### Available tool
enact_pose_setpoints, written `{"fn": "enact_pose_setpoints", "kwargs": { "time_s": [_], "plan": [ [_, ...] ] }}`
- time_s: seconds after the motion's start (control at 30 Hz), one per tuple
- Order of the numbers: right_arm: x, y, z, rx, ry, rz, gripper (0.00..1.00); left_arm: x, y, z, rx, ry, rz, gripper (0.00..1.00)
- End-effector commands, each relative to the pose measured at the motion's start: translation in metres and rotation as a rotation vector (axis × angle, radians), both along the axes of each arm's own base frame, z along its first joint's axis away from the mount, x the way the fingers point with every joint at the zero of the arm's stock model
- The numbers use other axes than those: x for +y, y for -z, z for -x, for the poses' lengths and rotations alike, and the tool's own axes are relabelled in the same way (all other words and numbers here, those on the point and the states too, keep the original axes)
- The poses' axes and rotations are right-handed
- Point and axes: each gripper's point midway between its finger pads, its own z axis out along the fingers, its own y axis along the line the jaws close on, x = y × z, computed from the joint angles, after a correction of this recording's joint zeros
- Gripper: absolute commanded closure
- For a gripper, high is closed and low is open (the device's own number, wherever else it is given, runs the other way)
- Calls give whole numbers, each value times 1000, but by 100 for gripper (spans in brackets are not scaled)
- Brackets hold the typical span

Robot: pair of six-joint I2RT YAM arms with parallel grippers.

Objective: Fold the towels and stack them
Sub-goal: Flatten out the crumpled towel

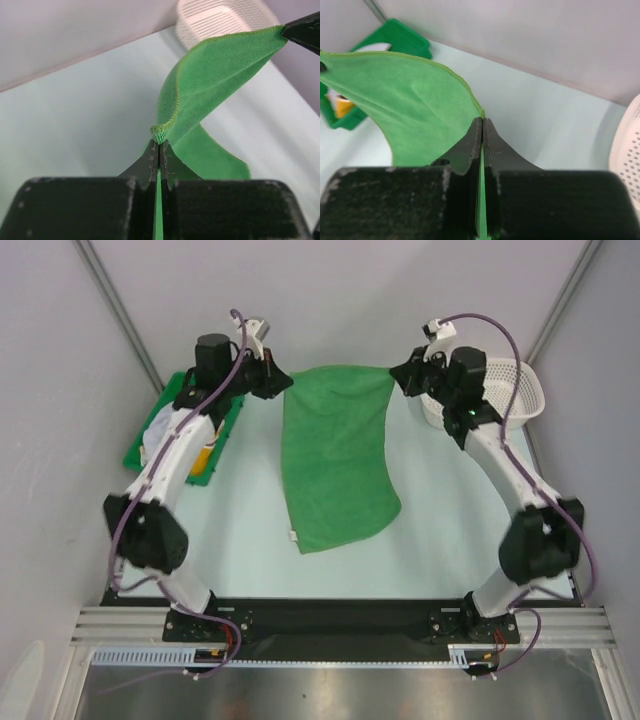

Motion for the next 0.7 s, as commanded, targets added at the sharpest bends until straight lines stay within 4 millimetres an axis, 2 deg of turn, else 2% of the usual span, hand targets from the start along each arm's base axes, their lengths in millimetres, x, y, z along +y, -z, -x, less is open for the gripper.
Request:
{"fn": "enact_pose_setpoints", "kwargs": {
  "time_s": [0.0,0.03,0.07,0.1,0.13,0.17,0.2,0.23,0.3,0.37,0.43,0.47,0.5,0.53,0.57,0.63,0.67],
  "plan": [
    [-4,-89,89,-161,1,39,100,-19,-99,91,-248,113,36,100],
    [-10,-106,126,-201,5,59,100,-19,-133,130,-340,124,51,100],
    [2,-96,152,-169,-36,92,100,-20,-122,146,-327,131,51,100],
    [1,-103,176,-189,-43,96,100,-22,-130,164,-348,148,72,99],
    [-11,-116,206,-229,-20,88,100,-22,-158,205,-415,189,132,100],
    [-5,-121,234,-240,-57,75,100,-25,-153,221,-405,219,146,100],
    [-9,-129,252,-260,-56,53,100,-25,-159,238,-423,230,164,100],
    [-22,-152,287,-325,-55,-7,100,-25,-171,269,-454,263,194,100],
    [-27,-163,319,-363,-92,-75,100,-27,-168,293,-458,294,228,100],
    [-42,-186,354,-426,-111,-160,100,-27,-175,318,-451,347,296,100],
    [-46,-207,378,-473,-160,-201,100,-32,-189,343,-445,430,363,100],
    [-46,-215,382,-481,-174,-211,100,-30,-202,353,-472,445,385,100],
    [-48,-232,392,-506,-191,-238,100,-31,-210,360,-482,466,402,100],
    [-46,-241,398,-523,-220,-245,100,-30,-218,362,-488,462,416,100],
    [-46,-251,399,-543,-225,-263,100,-26,-238,370,-522,469,438,100],
    [-45,-269,393,-569,-211,-277,100,-29,-246,365,-502,465,434,100],
    [-46,-277,388,-587,-188,-283,100,-24,-264,366,-532,440,445,100]
  ]
}}
